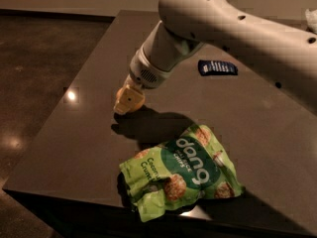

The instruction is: Move orange near rxbar blueberry

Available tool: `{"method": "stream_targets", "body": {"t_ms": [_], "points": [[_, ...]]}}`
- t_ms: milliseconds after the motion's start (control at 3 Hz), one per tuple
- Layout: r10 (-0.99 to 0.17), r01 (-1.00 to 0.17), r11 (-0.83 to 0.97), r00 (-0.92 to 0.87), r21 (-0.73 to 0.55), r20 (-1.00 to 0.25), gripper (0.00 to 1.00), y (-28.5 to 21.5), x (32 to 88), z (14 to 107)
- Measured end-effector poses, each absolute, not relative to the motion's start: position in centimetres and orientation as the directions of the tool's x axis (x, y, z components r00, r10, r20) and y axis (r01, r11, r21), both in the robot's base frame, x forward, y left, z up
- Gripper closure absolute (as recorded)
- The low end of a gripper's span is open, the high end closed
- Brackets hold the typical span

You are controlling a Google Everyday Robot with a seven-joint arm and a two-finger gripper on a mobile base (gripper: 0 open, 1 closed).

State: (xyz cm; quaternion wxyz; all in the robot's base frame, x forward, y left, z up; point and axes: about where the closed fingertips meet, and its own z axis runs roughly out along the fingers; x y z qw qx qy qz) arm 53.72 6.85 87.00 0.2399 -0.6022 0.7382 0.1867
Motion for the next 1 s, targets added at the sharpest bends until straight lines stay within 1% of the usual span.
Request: {"method": "stream_targets", "body": {"t_ms": [333, 667, 1000], "points": [[-0.786, -0.967, 0.249, -0.174, -0.046, -0.593, 0.95, 3.3, 55.8, 89.1], [-0.785, -0.947, 0.31, -0.208, -0.08, -0.583, 1.0, -1.1, 57.9, 90.4], [-0.785, -0.927, 0.361, -0.244, -0.101, -0.569, 1.0, -4.9, 59.3, 91.5]]}}
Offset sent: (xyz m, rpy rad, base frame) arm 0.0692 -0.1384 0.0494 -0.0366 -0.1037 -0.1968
